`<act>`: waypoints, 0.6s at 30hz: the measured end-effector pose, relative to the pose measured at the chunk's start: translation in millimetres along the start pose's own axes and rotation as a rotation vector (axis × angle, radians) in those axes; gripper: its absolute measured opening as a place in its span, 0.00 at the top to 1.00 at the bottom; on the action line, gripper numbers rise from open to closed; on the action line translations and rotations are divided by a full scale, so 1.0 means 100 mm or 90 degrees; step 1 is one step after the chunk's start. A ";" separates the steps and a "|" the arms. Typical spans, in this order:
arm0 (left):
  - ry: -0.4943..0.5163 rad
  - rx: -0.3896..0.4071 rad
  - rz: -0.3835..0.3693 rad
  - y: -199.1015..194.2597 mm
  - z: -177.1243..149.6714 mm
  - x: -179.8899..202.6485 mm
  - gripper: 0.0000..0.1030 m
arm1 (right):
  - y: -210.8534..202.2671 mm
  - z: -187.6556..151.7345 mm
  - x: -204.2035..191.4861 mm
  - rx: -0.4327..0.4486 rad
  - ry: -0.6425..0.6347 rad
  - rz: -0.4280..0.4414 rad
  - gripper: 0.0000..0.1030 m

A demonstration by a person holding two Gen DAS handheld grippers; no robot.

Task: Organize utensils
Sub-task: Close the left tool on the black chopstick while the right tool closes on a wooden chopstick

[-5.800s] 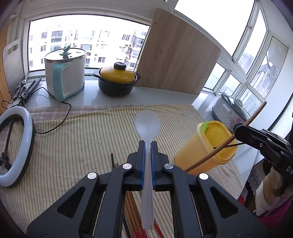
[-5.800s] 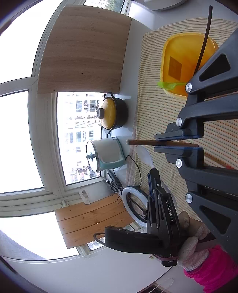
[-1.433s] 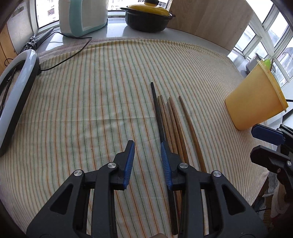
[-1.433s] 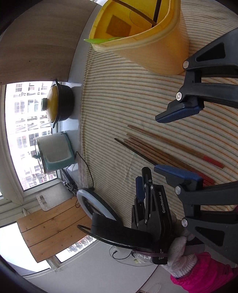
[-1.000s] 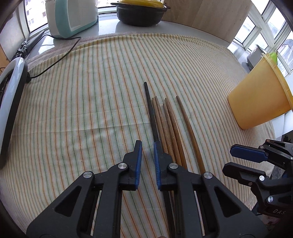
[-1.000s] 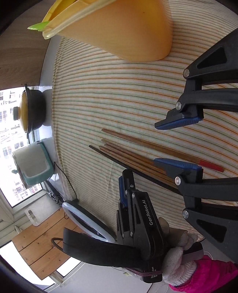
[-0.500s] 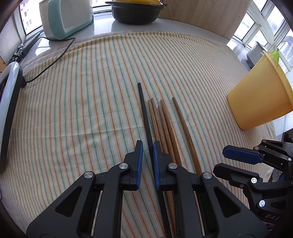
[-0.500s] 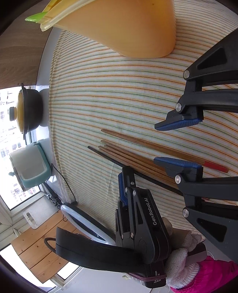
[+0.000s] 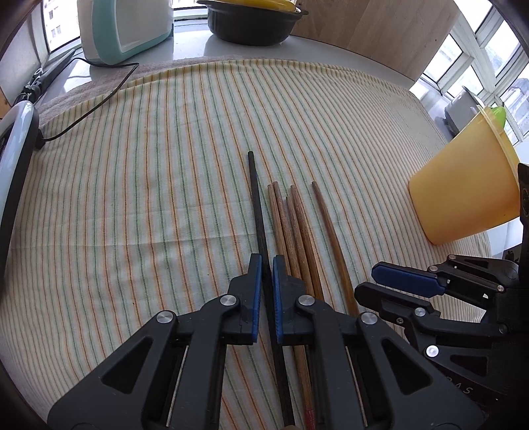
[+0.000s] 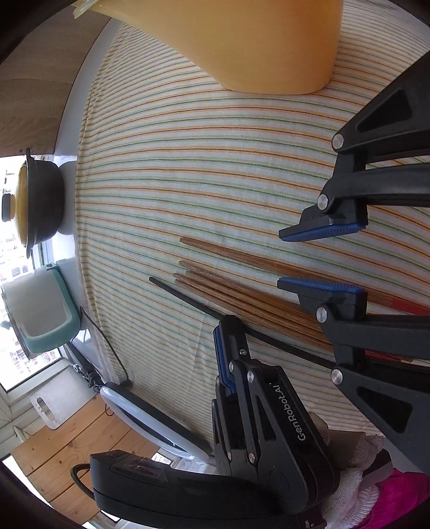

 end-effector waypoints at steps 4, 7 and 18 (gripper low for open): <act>0.013 0.005 0.030 0.03 0.01 0.02 0.95 | 0.02 0.02 0.03 -0.003 0.010 0.000 0.81; 0.016 0.007 0.030 0.04 0.02 0.01 0.96 | 0.03 0.04 0.05 -0.005 0.016 -0.002 0.81; -0.009 0.014 0.025 -0.02 -0.02 -0.16 0.96 | 0.16 0.17 0.01 -0.023 0.013 -0.017 0.83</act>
Point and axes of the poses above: each gripper's, at about its wrist camera, not at the fingertips, and y roughly the way its jaws point, x to its right, z to its top, the point moved 5 cm from there along y, roughly the way its jaws point, and after that the axes turned 5 degrees about z, right-handed, at the moved point
